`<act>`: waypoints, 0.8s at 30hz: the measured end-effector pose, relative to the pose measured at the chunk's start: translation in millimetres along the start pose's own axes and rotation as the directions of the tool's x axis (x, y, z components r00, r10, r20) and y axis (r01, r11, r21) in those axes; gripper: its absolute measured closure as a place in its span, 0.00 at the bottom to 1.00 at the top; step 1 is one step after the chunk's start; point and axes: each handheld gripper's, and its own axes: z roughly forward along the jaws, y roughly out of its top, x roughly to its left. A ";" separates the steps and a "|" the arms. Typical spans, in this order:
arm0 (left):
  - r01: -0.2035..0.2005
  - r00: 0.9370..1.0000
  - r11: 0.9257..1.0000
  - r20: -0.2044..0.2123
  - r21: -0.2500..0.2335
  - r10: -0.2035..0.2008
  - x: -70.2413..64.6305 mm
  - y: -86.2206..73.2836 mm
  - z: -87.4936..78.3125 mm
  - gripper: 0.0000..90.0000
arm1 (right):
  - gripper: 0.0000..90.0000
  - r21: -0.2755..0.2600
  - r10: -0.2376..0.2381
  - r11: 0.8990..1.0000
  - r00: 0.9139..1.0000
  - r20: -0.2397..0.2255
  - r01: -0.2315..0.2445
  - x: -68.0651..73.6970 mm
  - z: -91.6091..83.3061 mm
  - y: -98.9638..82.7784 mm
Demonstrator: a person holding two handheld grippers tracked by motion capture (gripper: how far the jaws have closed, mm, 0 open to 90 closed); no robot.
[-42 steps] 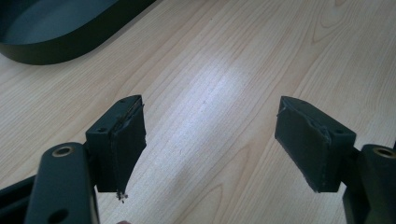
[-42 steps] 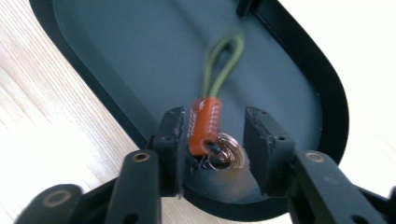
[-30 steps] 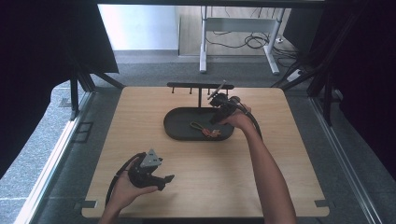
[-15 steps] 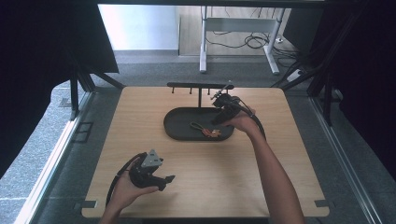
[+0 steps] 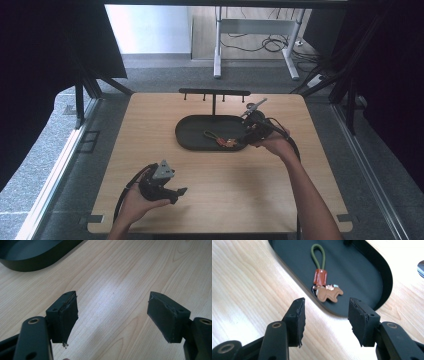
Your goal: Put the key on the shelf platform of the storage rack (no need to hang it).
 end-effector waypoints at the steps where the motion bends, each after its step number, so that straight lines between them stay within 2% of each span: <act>1: 0.000 1.000 1.000 -0.002 0.000 0.000 -0.1 0.2 -0.2 0.28 | 0.54 0.000 0.000 1.000 1.000 0.000 0.000 0.0 0.0 0.0; 2: 0.001 1.000 1.000 -0.004 -0.001 -0.001 -0.2 0.3 -0.3 0.28 | 0.54 -0.006 -0.001 1.000 1.000 0.000 0.001 0.7 -3.0 -8.7; 4: 0.001 1.000 1.000 -0.007 -0.001 -0.001 -0.6 0.4 -0.2 0.28 | 0.54 -0.013 -0.008 1.000 1.000 -0.002 0.008 0.5 -4.3 -13.3; 5: -0.002 1.000 1.000 -0.009 0.001 0.002 -1.1 0.6 0.0 0.28 | 0.54 -0.018 0.004 1.000 1.000 -0.003 -0.004 1.3 -7.5 -22.8; 8: -0.002 1.000 1.000 -0.012 0.002 0.002 -1.6 0.7 0.4 0.28 | 0.54 -0.031 0.008 0.999 1.000 -0.001 -0.008 1.9 -10.9 -33.1; 10: -0.005 1.000 1.000 -0.011 0.006 0.005 -2.0 0.9 1.3 0.28 | 0.54 -0.048 0.011 0.999 1.000 -0.002 -0.011 2.8 -14.0 -44.0; 11: -0.006 1.000 1.000 -0.011 0.011 0.006 -2.2 0.9 2.4 0.28 | 0.54 -0.066 0.012 0.998 1.000 0.011 -0.011 4.7 -16.9 -55.3; 13: 0.000 1.000 1.000 -0.011 0.013 0.000 -2.4 0.5 3.3 0.28 | 0.54 -0.076 0.013 0.997 1.000 0.010 -0.013 5.6 -18.0 -61.1; 15: 0.003 1.000 1.000 -0.014 0.018 -0.003 -1.5 0.0 4.4 0.28 | 0.54 -0.100 0.020 0.995 1.000 0.009 -0.019 8.2 -19.7 -78.1; 16: 0.003 1.000 1.000 -0.014 0.018 -0.003 -1.5 0.0 4.4 0.28 | 0.54 -0.100 0.020 0.995 1.000 0.009 -0.019 8.2 -19.7 -78.1; 17: 0.003 1.000 1.000 -0.017 0.018 -0.003 -1.8 0.2 4.2 0.28 | 0.54 -0.116 0.024 0.993 1.000 -0.004 -0.024 9.2 -19.6 -89.2; 18: 0.003 1.000 1.000 -0.017 0.018 -0.003 -1.8 0.2 4.2 0.28 | 0.54 -0.116 0.024 0.993 1.000 -0.004 -0.024 9.2 -19.6 -89.2; 19: 0.003 1.000 1.000 -0.018 0.017 -0.002 -2.3 0.3 4.0 0.28 | 0.54 -0.128 0.034 0.991 0.999 -0.010 -0.035 11.0 -19.2 -100.2; 21: 0.000 1.000 1.000 -0.021 0.017 0.000 -4.0 1.0 3.8 0.28 | 0.54 -0.130 0.038 0.991 0.999 -0.011 -0.039 12.3 -18.8 -105.5; 22: -0.004 1.000 1.000 -0.018 0.018 0.004 -6.1 1.8 4.5 0.28 | 0.54 -0.139 0.041 0.989 0.999 -0.014 -0.043 15.9 -17.7 -116.6; 24: -0.010 1.000 1.000 -0.017 0.025 0.011 -8.3 2.7 6.6 0.28 | 0.54 -0.141 0.047 0.989 0.999 -0.028 -0.050 19.3 -15.0 -127.4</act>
